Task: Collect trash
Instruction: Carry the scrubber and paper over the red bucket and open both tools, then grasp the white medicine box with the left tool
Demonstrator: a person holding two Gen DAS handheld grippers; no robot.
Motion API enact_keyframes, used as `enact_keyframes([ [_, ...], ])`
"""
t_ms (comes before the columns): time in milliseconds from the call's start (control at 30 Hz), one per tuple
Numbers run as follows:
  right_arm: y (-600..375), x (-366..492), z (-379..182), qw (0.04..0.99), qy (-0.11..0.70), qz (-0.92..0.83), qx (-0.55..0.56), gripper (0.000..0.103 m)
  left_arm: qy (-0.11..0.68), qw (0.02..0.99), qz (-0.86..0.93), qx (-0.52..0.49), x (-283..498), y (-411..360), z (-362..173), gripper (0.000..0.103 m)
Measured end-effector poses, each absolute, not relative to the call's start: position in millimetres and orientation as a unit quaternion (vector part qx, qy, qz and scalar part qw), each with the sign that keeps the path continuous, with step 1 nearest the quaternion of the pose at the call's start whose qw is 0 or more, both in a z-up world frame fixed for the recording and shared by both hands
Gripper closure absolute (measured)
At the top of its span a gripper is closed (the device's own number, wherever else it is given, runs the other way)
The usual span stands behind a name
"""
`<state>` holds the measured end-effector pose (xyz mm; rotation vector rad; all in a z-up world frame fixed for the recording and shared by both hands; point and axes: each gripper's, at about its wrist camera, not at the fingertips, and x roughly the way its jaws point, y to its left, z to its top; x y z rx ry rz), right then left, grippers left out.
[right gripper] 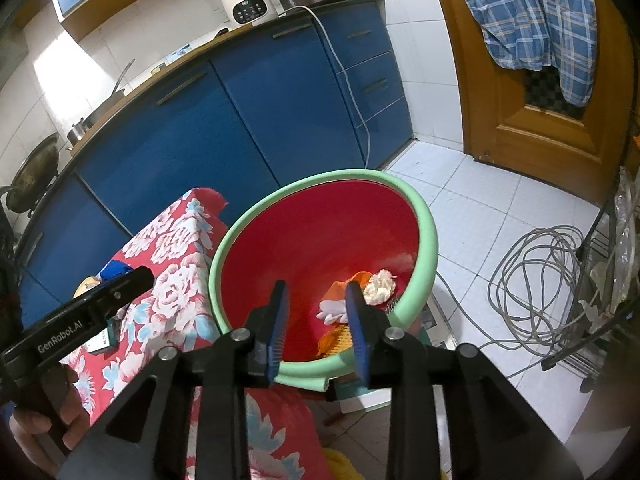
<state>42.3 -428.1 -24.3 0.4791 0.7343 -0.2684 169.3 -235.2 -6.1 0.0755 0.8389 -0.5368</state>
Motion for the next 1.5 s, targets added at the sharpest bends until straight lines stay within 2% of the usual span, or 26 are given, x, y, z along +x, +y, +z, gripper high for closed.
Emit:
enact_keyframes([
  [100, -424, 43, -23, 0.897, 0.355, -0.129, 0.232, 0.06, 0.401, 0.882, -0.246, 0.031, 169, -226, -5, 0.044],
  [300, -418, 45, -21, 0.898, 0.353, -0.124, 0.233, 0.055, 0.388, 0.898, -0.205, 0.031, 170, -202, -1, 0.039],
  [800, -398, 55, -18, 0.9, 0.358, -0.107, 0.223, 0.052, 0.398, 0.915, -0.062, 0.01, 193, -125, -19, 0.038],
  [1233, -379, 68, -16, 0.902, 0.367, -0.084, 0.21, 0.049, 0.414, 0.91, -0.023, 0.015, 204, -104, -39, 0.038],
  [1500, -353, 84, -14, 0.905, 0.374, -0.058, 0.193, 0.049, 0.424, 0.905, -0.018, -0.016, 209, -77, -46, 0.038],
])
